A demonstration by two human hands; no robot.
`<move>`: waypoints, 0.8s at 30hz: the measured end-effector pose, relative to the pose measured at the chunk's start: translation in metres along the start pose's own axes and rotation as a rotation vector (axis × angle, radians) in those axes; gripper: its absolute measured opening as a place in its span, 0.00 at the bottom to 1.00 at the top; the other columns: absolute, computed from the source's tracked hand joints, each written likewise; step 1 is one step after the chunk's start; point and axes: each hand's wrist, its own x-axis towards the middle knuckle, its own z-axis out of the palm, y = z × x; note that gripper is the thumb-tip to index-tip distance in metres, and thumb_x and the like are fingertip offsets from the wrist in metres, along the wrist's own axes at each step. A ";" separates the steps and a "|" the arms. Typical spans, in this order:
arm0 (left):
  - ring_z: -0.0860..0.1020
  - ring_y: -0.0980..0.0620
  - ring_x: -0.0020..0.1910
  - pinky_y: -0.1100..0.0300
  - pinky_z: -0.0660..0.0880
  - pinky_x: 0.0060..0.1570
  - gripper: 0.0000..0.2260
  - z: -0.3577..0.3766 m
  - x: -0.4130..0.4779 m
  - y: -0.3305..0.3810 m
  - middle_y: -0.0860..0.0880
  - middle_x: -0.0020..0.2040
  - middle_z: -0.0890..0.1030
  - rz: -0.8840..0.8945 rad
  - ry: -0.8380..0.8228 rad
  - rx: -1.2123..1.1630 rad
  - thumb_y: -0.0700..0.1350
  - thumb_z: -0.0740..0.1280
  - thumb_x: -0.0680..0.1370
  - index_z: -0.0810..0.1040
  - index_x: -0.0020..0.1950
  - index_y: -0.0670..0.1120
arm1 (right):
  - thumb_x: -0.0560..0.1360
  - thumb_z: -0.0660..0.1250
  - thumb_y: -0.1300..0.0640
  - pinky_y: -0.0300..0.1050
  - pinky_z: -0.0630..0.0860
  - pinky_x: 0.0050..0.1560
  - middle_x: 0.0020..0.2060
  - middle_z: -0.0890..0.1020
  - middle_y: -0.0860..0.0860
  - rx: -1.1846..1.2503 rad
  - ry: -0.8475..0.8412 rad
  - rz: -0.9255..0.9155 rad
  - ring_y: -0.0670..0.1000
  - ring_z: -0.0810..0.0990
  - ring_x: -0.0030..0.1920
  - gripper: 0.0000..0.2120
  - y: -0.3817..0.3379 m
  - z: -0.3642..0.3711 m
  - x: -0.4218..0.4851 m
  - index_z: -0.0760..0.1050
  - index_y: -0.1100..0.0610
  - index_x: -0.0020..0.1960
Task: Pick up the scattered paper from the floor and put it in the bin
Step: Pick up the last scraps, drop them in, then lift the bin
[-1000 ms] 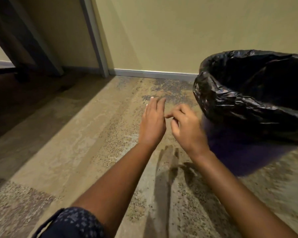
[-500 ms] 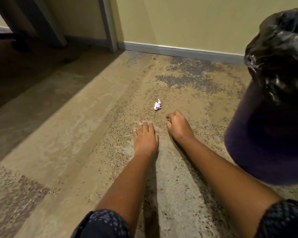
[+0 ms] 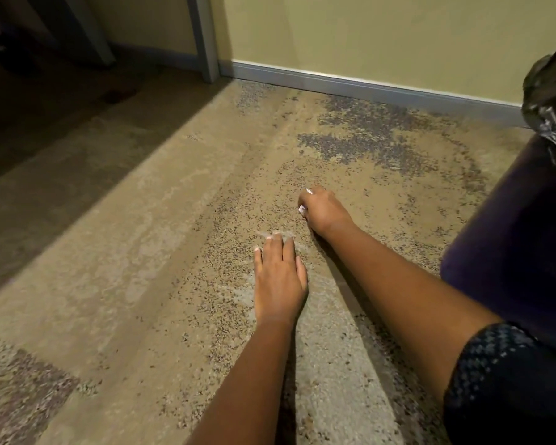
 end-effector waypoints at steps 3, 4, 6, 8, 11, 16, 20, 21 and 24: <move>0.63 0.47 0.74 0.50 0.52 0.76 0.22 -0.001 -0.002 0.000 0.44 0.72 0.67 -0.010 -0.056 -0.032 0.48 0.48 0.81 0.65 0.72 0.43 | 0.77 0.61 0.64 0.47 0.74 0.51 0.58 0.75 0.61 0.090 0.104 0.039 0.58 0.75 0.55 0.11 -0.003 -0.010 -0.024 0.74 0.62 0.59; 0.61 0.48 0.75 0.50 0.50 0.76 0.20 -0.002 -0.002 0.000 0.45 0.73 0.66 -0.014 -0.062 -0.041 0.47 0.50 0.82 0.63 0.73 0.43 | 0.77 0.61 0.62 0.46 0.74 0.50 0.57 0.74 0.60 0.153 0.137 0.036 0.57 0.75 0.53 0.11 -0.004 -0.015 -0.038 0.74 0.61 0.59; 0.60 0.48 0.75 0.51 0.49 0.77 0.20 -0.005 -0.002 0.000 0.45 0.74 0.64 -0.014 -0.064 -0.038 0.47 0.51 0.82 0.62 0.74 0.44 | 0.77 0.61 0.60 0.45 0.74 0.50 0.58 0.74 0.57 0.256 0.194 0.007 0.54 0.75 0.53 0.11 -0.009 -0.029 -0.072 0.74 0.59 0.59; 0.61 0.48 0.74 0.50 0.50 0.77 0.19 -0.005 -0.003 -0.001 0.45 0.73 0.65 -0.002 -0.060 -0.041 0.47 0.52 0.82 0.63 0.73 0.46 | 0.78 0.61 0.59 0.42 0.74 0.52 0.58 0.74 0.55 0.292 0.229 -0.040 0.52 0.76 0.54 0.12 -0.012 -0.048 -0.105 0.74 0.58 0.60; 0.62 0.46 0.74 0.48 0.51 0.77 0.18 -0.004 -0.001 -0.004 0.44 0.73 0.66 0.004 -0.065 -0.081 0.46 0.54 0.82 0.66 0.71 0.47 | 0.78 0.61 0.58 0.40 0.74 0.51 0.55 0.75 0.54 0.303 0.297 -0.109 0.51 0.76 0.53 0.12 -0.018 -0.082 -0.150 0.74 0.56 0.61; 0.65 0.45 0.72 0.47 0.58 0.75 0.18 -0.015 0.004 -0.008 0.44 0.74 0.65 0.022 -0.169 -0.061 0.47 0.56 0.82 0.68 0.72 0.48 | 0.75 0.63 0.59 0.42 0.78 0.49 0.50 0.77 0.52 0.327 0.496 -0.183 0.49 0.78 0.50 0.11 -0.017 -0.157 -0.210 0.77 0.55 0.56; 0.68 0.42 0.69 0.50 0.68 0.69 0.19 -0.038 0.020 0.001 0.43 0.74 0.64 -0.021 -0.472 0.085 0.47 0.56 0.82 0.66 0.72 0.48 | 0.74 0.65 0.58 0.29 0.72 0.50 0.49 0.77 0.49 0.326 0.699 -0.175 0.39 0.73 0.49 0.10 0.005 -0.223 -0.245 0.78 0.54 0.55; 0.70 0.42 0.68 0.50 0.69 0.68 0.18 -0.046 0.022 0.009 0.41 0.72 0.66 -0.054 -0.539 0.080 0.47 0.56 0.82 0.67 0.72 0.47 | 0.74 0.65 0.59 0.27 0.70 0.50 0.48 0.77 0.49 0.299 0.764 -0.159 0.39 0.73 0.49 0.10 0.014 -0.237 -0.253 0.78 0.55 0.54; 0.71 0.42 0.67 0.51 0.69 0.67 0.19 -0.072 0.022 0.051 0.39 0.70 0.71 -0.103 -0.567 -0.107 0.45 0.57 0.82 0.67 0.71 0.42 | 0.74 0.66 0.61 0.26 0.72 0.48 0.46 0.76 0.48 0.216 0.897 -0.069 0.40 0.74 0.46 0.09 0.049 -0.272 -0.272 0.79 0.55 0.53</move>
